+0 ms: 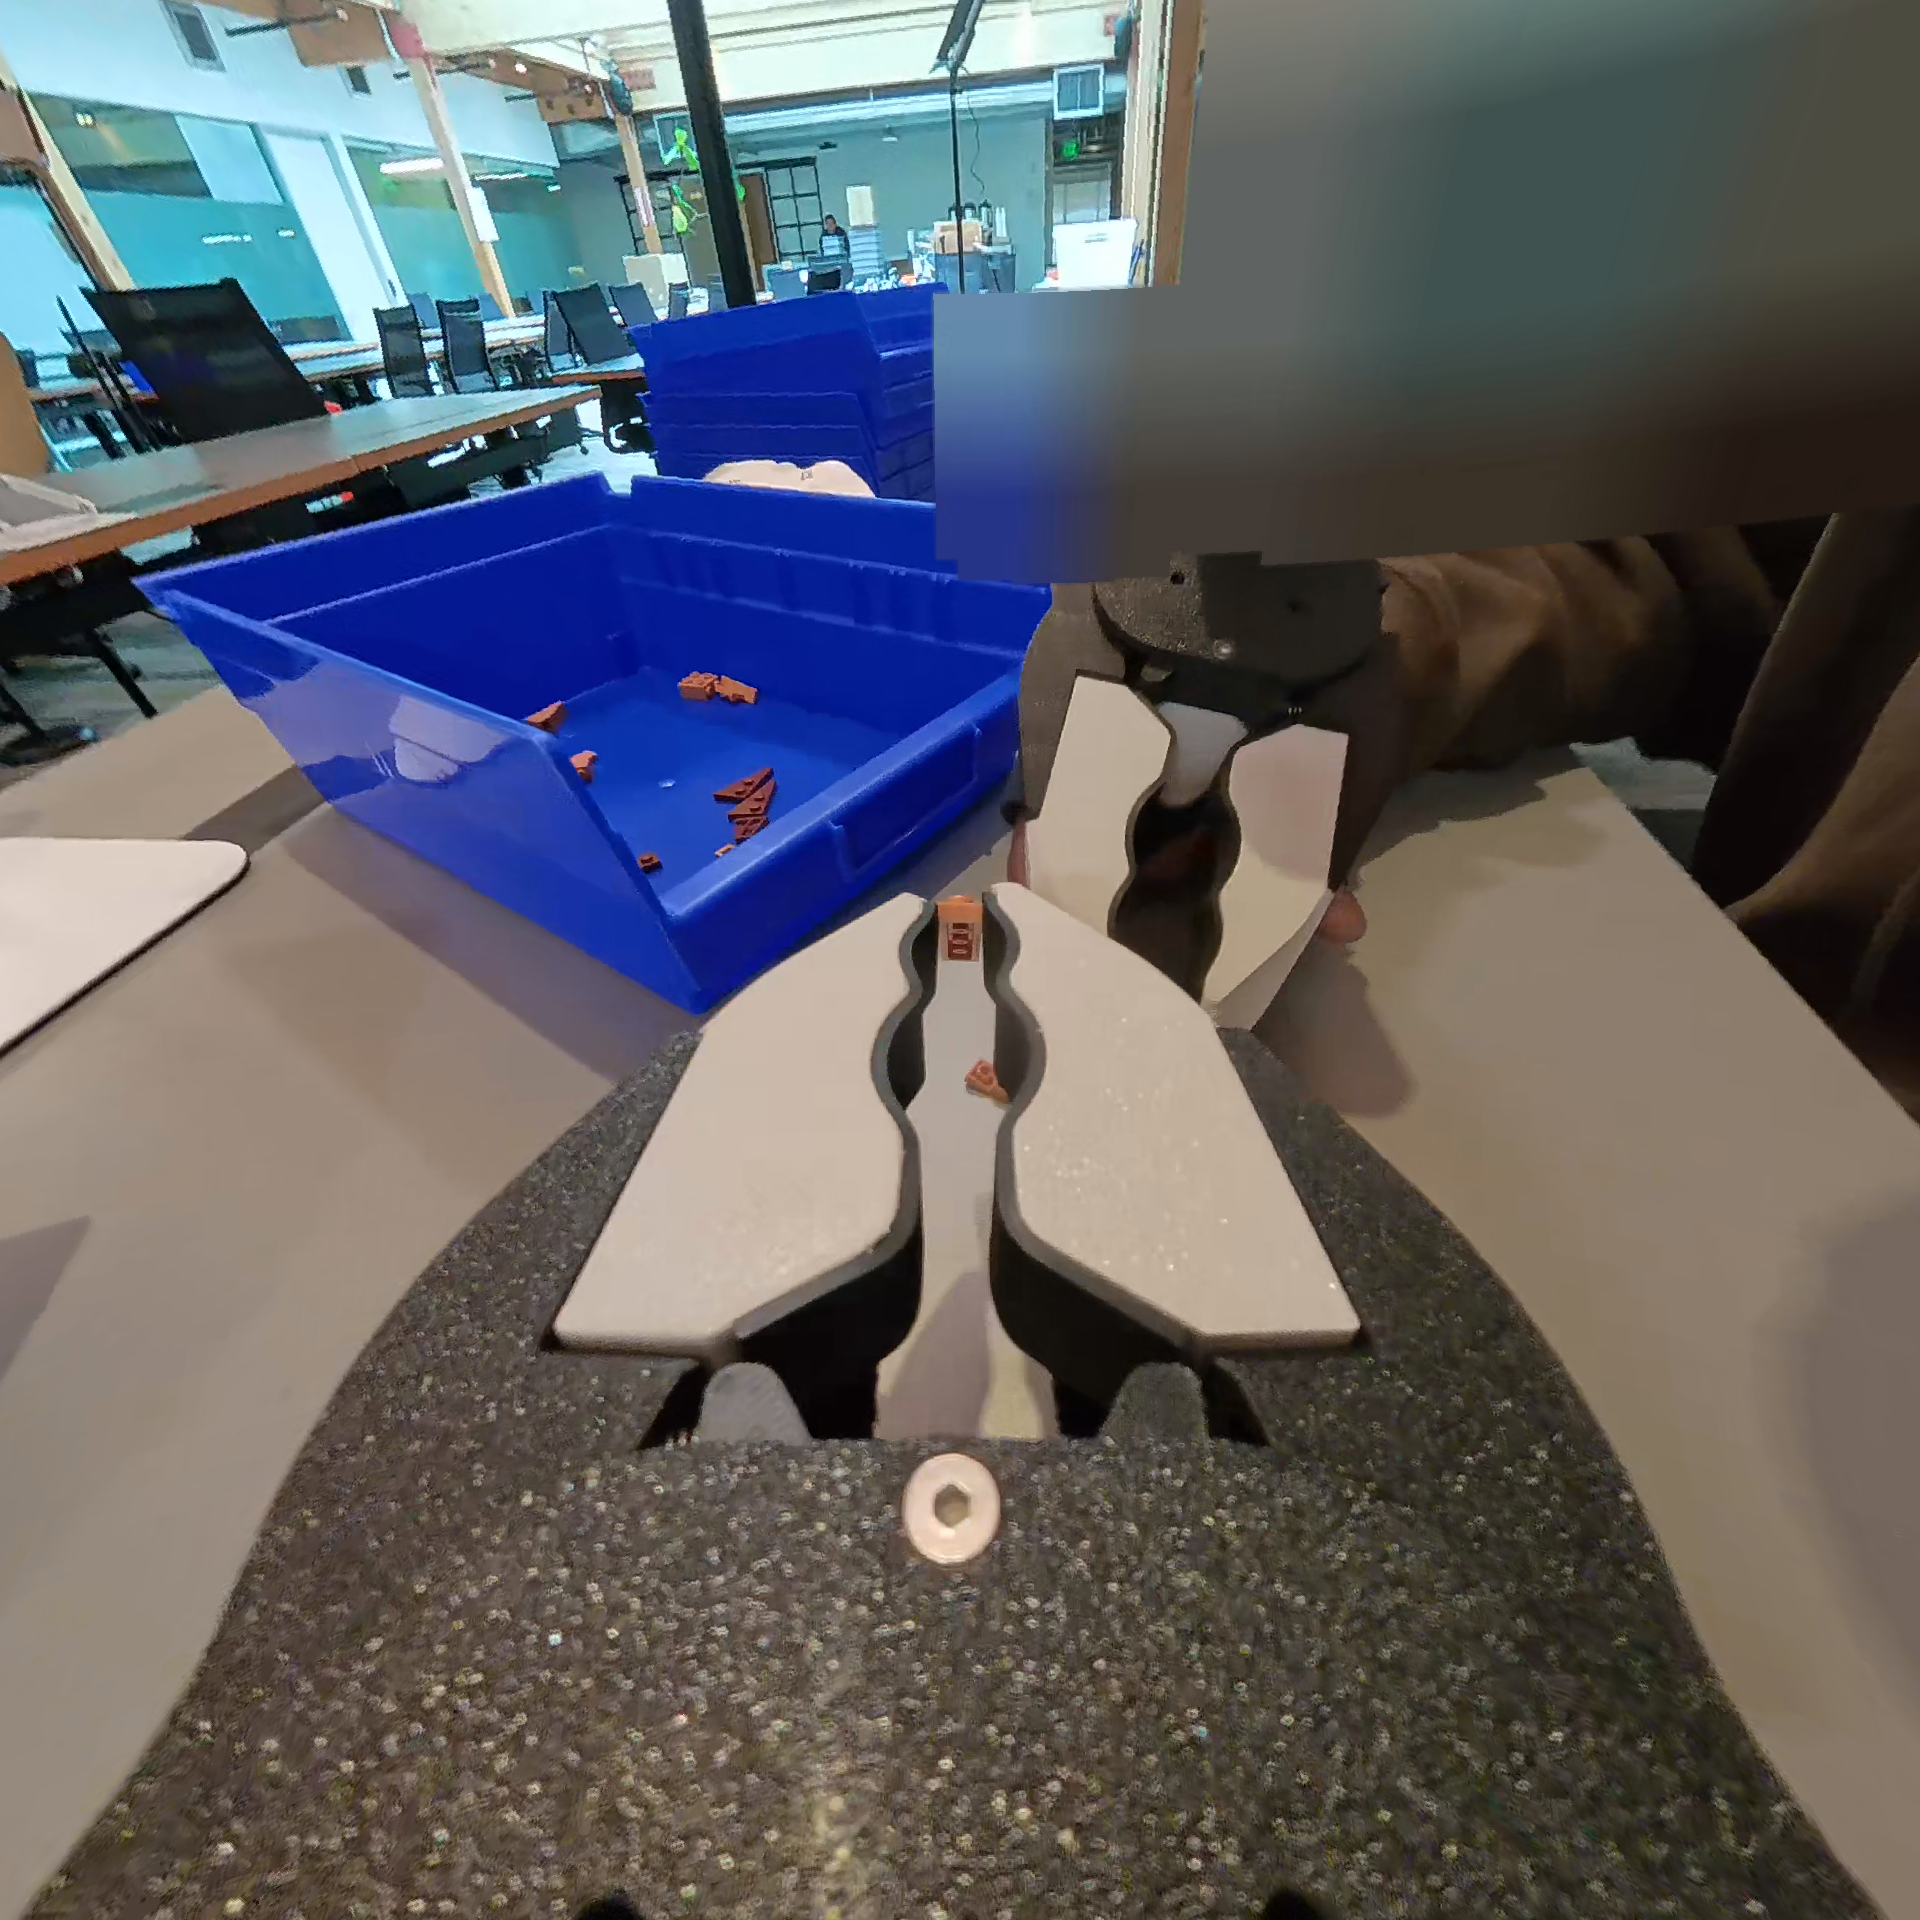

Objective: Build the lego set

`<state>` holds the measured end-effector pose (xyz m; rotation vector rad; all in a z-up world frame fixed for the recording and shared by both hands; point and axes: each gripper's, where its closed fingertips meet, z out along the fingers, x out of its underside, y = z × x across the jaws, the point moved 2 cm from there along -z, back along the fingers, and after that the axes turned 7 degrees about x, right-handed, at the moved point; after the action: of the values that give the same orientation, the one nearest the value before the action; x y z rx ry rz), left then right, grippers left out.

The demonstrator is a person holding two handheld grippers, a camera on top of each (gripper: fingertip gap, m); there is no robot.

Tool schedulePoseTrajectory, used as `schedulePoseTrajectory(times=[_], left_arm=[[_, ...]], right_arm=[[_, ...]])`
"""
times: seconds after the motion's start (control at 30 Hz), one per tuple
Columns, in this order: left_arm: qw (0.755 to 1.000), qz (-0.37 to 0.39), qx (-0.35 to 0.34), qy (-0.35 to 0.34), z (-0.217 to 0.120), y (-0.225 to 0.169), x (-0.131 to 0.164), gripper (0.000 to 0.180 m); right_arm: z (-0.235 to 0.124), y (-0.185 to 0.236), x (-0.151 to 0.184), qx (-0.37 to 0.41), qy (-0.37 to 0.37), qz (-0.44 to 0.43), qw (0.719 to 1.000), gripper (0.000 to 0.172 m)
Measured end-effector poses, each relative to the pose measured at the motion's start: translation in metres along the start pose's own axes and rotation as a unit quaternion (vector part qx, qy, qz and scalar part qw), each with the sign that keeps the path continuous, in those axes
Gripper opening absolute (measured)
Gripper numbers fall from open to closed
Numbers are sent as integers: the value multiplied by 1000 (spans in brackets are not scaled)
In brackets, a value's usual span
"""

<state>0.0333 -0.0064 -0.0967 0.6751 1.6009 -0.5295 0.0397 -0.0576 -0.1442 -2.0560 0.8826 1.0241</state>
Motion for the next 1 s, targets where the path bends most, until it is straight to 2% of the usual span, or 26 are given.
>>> schedulePoseTrajectory(times=[0.1,0.27,0.4,0.53,0.7,0.8,0.9,1.0], left_arm=[[999,-32,6,-17,-1,2,-2,8],[991,-106,22,-74,-4,5,-10,7],[977,-170,46,-121,-4,4,-17,8],[965,-207,67,-149,-2,0,-22,8],[964,-210,73,-144,5,-6,-22,8],[959,-222,82,-154,7,-9,-24,8],[960,-208,96,-160,7,-13,-26,8],[977,-151,78,-132,6,-13,-23,10]], right_arm=[[-2,-7,2,25,-3,-23,999,23],[-13,-32,-9,137,-51,-74,987,25],[-23,-37,-22,170,-101,-74,978,25],[-22,-34,-27,186,-110,-92,972,29],[-31,-32,-41,226,-143,-121,956,25],[-30,-32,-40,237,-135,-133,953,8],[-35,-31,-44,201,-164,-95,961,7],[-38,-32,-42,141,-176,-36,974,6]])
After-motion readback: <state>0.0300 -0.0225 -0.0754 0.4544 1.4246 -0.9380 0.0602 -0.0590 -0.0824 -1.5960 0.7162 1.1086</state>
